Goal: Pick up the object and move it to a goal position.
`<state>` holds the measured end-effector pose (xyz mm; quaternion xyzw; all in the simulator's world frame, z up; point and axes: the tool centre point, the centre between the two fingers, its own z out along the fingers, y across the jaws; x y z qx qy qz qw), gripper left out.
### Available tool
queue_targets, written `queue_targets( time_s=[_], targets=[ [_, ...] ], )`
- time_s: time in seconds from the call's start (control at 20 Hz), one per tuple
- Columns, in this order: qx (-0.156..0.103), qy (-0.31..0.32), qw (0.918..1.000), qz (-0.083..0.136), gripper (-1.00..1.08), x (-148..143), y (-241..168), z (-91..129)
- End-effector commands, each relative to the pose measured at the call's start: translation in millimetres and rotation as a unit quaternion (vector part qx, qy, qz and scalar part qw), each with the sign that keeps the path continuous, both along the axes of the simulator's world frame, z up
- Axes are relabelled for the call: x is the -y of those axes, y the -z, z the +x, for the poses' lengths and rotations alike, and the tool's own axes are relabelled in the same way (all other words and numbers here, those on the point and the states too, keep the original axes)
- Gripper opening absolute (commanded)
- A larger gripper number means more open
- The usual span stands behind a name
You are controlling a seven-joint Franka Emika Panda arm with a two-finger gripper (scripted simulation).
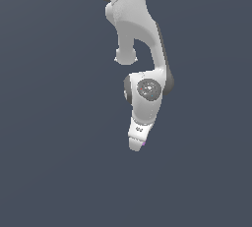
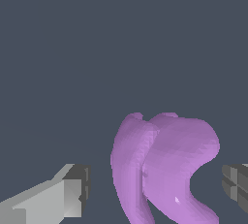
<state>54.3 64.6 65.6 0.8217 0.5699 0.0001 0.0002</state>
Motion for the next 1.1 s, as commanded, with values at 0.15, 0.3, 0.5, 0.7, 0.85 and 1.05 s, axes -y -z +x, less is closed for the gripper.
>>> queue_targets(
  time_s=[0.15,0.3,0.5,0.7,0.85,1.05],
  targets=[
    [0.0,-0.001,1.0,0.0,1.0,0.1,20.5,-0.3],
    [0.0,-0.001,1.0,0.0,1.0,-0.1,21.0,0.7],
    [0.0,-0.001,1.0,0.0,-1.0,-0.1,21.0,0.7],
    [0.0,-0.001,1.0,0.0,-1.0,-0.1,21.0,0.7],
    [0.0,-0.001,1.0,0.0,-1.0,-0.1,20.9,0.7],
    [0.0,-0.001,1.0,0.0,-1.0,-0.3,17.3,-0.6]
  ],
)
